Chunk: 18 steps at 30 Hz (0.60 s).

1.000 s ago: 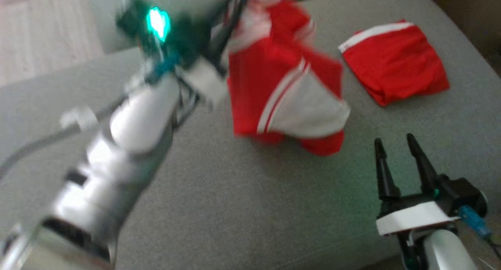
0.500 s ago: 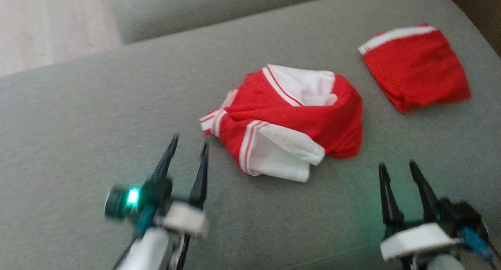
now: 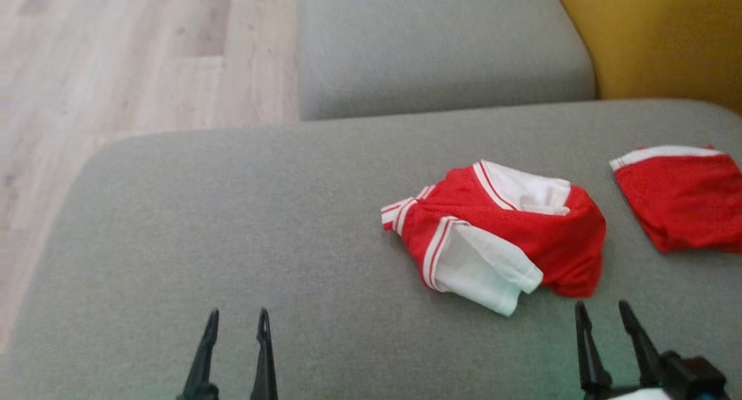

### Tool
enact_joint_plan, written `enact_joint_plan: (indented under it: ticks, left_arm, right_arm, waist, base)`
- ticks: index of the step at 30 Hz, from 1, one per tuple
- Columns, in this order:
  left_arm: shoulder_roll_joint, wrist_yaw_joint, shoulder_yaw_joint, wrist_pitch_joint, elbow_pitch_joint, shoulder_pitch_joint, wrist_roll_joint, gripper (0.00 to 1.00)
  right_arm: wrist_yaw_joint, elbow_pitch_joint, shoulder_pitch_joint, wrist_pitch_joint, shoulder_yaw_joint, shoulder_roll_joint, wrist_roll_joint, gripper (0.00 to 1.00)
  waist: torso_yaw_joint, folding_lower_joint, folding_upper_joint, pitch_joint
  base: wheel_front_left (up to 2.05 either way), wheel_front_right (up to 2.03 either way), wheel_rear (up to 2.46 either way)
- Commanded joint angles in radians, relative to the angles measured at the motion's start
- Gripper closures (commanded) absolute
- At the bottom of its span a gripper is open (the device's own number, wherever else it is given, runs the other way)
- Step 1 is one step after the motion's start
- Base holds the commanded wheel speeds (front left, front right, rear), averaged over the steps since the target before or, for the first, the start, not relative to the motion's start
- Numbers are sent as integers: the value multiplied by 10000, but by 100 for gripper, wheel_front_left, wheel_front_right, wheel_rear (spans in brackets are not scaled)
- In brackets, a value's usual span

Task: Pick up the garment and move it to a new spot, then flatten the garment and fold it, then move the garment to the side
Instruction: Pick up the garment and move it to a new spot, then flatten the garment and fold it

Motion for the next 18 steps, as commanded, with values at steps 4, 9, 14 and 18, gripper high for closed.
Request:
enact_joint_plan:
  ticks: [4,9,14,18]
  left_arm:
    - [-81,-28,507,-53,-485,42,276,0]
    - [-84,-158,596,-53,-508,226,659,0]
    - [-89,-264,666,-53,-493,275,733,0]
    - [-92,-308,680,-53,-421,302,743,0]
  right_arm:
    - [65,-351,-96,-38,524,-177,311,0]
    - [65,-358,-41,-38,1067,-305,626,0]
    - [65,-333,-25,-38,1244,-385,748,0]
    - [65,-325,-16,-38,1328,-429,813,0]
  waist:
    - [399,4,-1,-482]
    - [369,4,-1,-573]
    - [304,4,-1,-627]
    - [224,4,-1,-637]
  base:
    - [0,0,0]
    - [0,0,0]
    - [0,0,0]
    - [0,0,0]
